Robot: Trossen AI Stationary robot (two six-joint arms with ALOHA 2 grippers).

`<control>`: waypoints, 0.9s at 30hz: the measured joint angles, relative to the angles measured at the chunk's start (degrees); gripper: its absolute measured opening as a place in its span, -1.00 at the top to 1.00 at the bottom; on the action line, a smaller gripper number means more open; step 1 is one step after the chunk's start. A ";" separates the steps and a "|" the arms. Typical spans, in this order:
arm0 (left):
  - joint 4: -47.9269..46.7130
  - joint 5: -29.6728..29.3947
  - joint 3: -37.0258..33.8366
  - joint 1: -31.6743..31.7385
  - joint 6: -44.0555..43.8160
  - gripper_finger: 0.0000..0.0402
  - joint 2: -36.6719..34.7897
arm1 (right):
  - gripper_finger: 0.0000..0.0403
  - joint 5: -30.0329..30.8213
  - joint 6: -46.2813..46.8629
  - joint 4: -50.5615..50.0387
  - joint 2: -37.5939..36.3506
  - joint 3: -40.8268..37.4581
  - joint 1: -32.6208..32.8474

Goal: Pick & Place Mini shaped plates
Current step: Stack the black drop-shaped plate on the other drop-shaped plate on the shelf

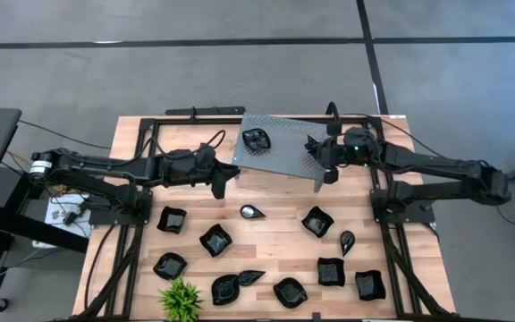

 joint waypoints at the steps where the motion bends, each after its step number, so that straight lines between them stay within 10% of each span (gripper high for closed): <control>1: 0.00 0.00 0.00 0.00 0.02 0.59 0.00 | 0.79 -1.09 -0.32 0.03 0.32 0.00 -0.41; 27: -0.04 0.00 0.00 0.00 0.00 0.59 0.00 | 0.79 -19.83 -0.25 6.64 1.29 0.07 -8.45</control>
